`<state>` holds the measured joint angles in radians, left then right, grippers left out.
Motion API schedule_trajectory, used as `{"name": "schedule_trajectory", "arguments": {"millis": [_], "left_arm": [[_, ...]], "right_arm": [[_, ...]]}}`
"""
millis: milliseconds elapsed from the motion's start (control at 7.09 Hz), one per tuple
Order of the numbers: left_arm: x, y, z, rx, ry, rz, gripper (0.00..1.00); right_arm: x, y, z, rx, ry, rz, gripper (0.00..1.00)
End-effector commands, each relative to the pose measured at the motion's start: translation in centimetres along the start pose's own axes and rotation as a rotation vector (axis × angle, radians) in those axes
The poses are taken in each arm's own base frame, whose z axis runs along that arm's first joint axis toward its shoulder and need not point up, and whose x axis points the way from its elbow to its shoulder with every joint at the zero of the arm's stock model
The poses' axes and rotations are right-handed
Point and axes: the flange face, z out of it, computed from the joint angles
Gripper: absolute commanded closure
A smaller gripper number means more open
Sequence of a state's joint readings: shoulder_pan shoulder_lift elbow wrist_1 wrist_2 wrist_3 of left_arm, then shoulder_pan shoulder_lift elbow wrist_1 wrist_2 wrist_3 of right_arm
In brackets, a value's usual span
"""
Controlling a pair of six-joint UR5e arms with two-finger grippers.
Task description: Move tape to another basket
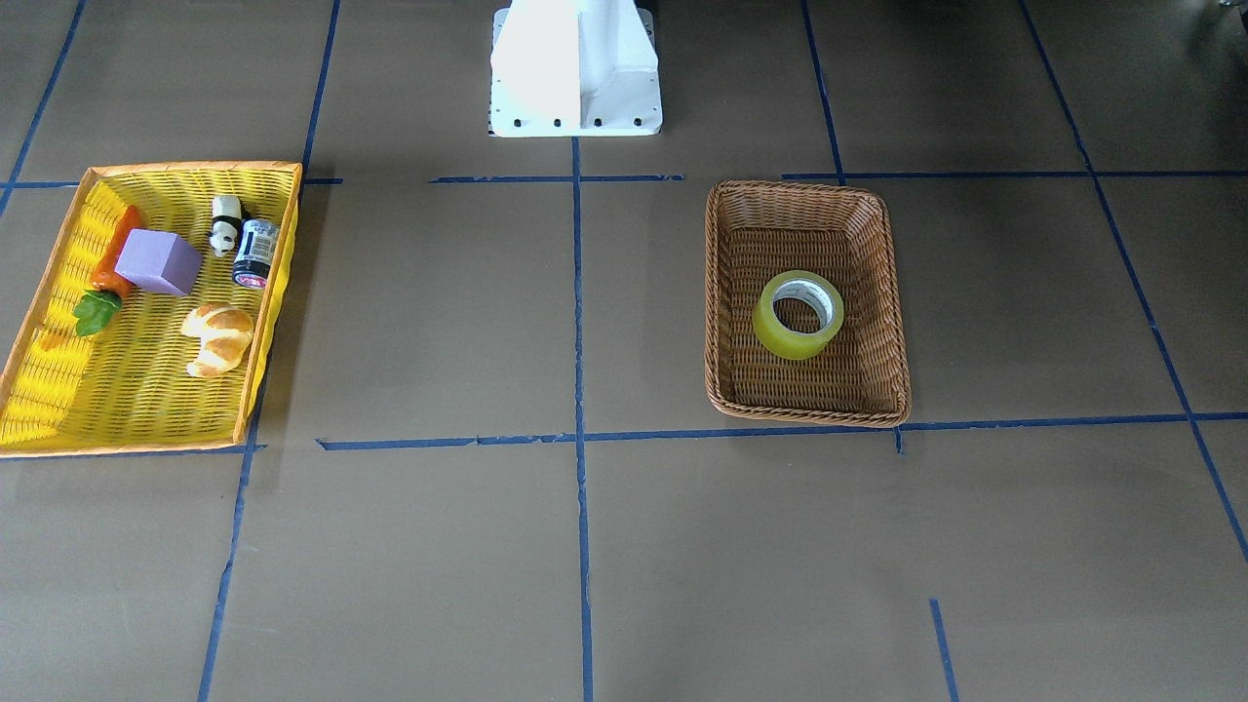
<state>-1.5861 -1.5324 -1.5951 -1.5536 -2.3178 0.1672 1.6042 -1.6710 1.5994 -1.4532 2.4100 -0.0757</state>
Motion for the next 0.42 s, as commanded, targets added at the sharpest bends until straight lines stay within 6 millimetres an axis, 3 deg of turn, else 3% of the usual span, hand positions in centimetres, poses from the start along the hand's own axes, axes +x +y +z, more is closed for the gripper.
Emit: {"name": "schedule_trajectory", "arguments": {"millis": [0,282], "left_arm": [[-0.01,-0.06,-0.01,-0.001,0.0,-0.001,0.0],[0.0,-0.07,-0.02,0.001,0.0,0.0,0.0]], "right_arm": [[-0.01,0.04,-0.01,0.001,-0.001,0.001,0.0],[0.25,0.21,0.23,-0.004,-0.002,0.007,0.0]]}}
